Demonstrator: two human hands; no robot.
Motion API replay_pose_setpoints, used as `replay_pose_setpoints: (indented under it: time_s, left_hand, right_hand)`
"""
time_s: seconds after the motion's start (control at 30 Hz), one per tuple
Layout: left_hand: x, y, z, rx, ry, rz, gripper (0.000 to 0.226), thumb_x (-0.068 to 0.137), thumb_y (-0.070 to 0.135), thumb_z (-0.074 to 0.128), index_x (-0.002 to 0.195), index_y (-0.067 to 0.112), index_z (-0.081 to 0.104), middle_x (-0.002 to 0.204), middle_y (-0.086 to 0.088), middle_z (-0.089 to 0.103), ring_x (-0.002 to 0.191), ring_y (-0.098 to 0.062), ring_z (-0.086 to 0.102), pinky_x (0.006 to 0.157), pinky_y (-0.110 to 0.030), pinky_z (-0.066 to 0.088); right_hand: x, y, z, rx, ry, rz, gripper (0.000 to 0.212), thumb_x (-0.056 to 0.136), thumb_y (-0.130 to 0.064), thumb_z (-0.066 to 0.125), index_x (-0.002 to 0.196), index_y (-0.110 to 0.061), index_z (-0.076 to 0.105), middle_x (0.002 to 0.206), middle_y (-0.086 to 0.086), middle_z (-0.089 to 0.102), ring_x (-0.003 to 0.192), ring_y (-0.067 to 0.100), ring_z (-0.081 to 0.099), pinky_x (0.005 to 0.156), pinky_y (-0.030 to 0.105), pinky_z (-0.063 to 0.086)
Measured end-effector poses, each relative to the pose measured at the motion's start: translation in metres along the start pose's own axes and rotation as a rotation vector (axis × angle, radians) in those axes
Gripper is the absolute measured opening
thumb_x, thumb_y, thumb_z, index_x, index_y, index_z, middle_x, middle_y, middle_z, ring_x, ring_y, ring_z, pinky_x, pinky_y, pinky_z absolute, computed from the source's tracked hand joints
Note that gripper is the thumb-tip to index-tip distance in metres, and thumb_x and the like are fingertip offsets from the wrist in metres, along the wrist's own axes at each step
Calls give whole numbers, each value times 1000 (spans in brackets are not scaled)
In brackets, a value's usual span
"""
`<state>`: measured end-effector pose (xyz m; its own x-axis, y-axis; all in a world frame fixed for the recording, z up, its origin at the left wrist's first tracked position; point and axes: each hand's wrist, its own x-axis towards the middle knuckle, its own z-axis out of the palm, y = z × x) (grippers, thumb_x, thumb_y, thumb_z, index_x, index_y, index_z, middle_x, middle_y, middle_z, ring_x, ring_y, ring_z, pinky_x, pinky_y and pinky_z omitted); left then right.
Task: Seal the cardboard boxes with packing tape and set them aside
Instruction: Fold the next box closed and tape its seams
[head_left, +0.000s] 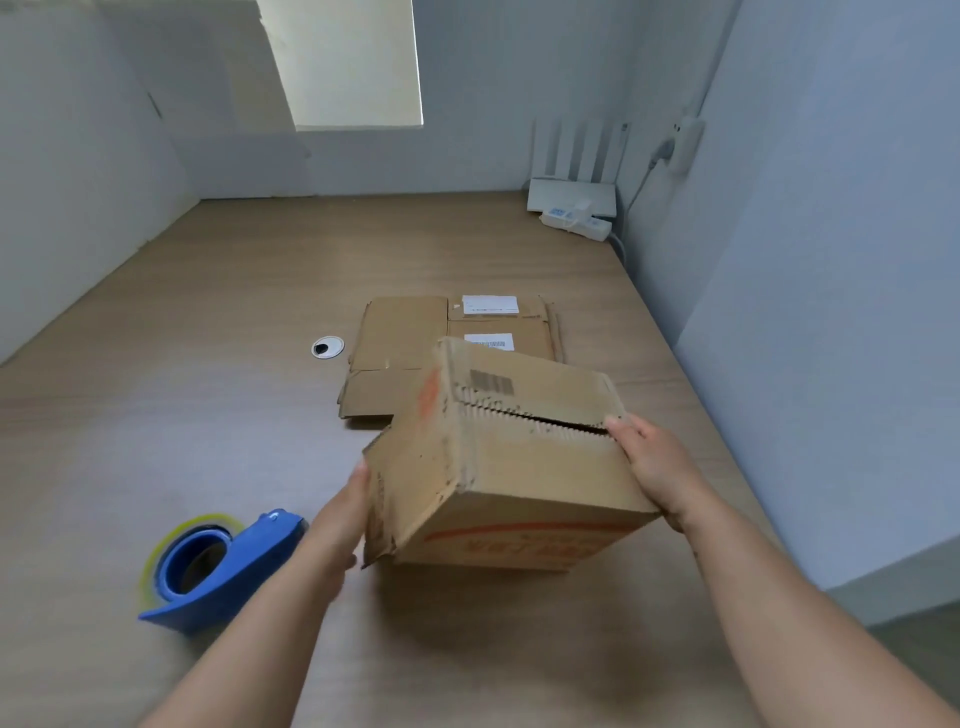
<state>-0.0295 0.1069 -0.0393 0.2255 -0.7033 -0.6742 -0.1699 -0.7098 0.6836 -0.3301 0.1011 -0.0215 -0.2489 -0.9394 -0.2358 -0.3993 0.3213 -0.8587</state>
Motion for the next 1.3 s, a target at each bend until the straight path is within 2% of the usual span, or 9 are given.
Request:
replay_pose_setpoints:
  time_s: [0.13, 0.27, 0.37, 0.43, 0.57, 0.7, 0.87, 1.03, 1.3]
  left_hand:
    - [-7, 1, 30, -249, -264, -42, 51, 94, 65, 31, 119, 29, 57, 107, -15, 70, 103, -30, 64, 88, -51, 54]
    - [7, -5, 22, -109, -87, -52, 33, 100, 44, 41, 95, 17, 59, 93, -17, 66, 94, -31, 62, 86, -48, 54]
    - [17, -15, 1, 88, 29, -55, 24, 102, 11, 40, 81, 4, 52, 80, -13, 54, 74, -26, 53, 76, -42, 50]
    - [21, -15, -11, 18, 34, -48, 16, 101, 9, 39, 100, 3, 54, 90, -12, 55, 77, -25, 53, 72, -39, 48]
    - [3, 1, -17, -220, 98, 206, 47, 100, 46, 34, 139, 23, 42, 136, 1, 51, 119, -20, 52, 101, -42, 42]
    - [-27, 9, 4, 250, 106, 654, 66, 91, 60, 43, 149, 35, 23, 150, 16, 27, 138, -3, 25, 114, -28, 20]
    - [-16, 10, -6, 350, 165, 609, 66, 88, 44, 60, 147, 29, 33, 149, 1, 37, 138, -14, 32, 112, -32, 26]
    - [-14, 11, -7, 410, 173, 655, 62, 89, 49, 57, 144, 30, 37, 144, -1, 40, 134, -15, 36, 107, -35, 32]
    - [-11, 4, -22, 409, 54, 728, 67, 87, 37, 65, 145, 33, 32, 146, 5, 37, 135, -12, 34, 108, -28, 29]
  right_hand:
    - [0, 6, -1, 77, 25, 16, 28, 100, -30, 46, 115, -15, 64, 113, 5, 67, 85, 4, 58, 57, 3, 39]
    - [-5, -8, 19, 31, 35, -39, 54, 99, -31, 46, 150, -27, 28, 149, -3, 39, 134, 16, 39, 96, 19, 29]
    - [-11, -25, 49, -190, -20, -148, 54, 100, -32, 44, 150, -36, 23, 150, -4, 37, 134, 16, 38, 99, 26, 33]
    - [-13, -31, 60, -282, -14, -178, 52, 100, -33, 42, 149, -41, 23, 148, -3, 37, 126, 16, 44, 91, 30, 38]
    - [-11, -29, 63, -330, 11, -204, 43, 100, -34, 41, 143, -40, 38, 139, -4, 46, 117, 14, 50, 87, 28, 40]
    - [-13, -28, 62, -252, 7, -229, 42, 98, -38, 46, 140, -38, 43, 142, -6, 48, 124, 13, 49, 98, 30, 40]
    - [-30, -4, 33, 153, -365, -159, 99, 67, -55, 75, 145, -52, 15, 148, -14, 36, 134, 7, 38, 112, 37, 34]
    - [-35, 1, 35, -1, -285, -232, 64, 85, -37, 69, 134, -56, 32, 145, -12, 42, 133, 8, 39, 112, 41, 35]
    - [-39, -1, 37, -43, -195, -257, 50, 83, -30, 71, 125, -46, 49, 129, -10, 53, 118, 7, 51, 103, 39, 45]
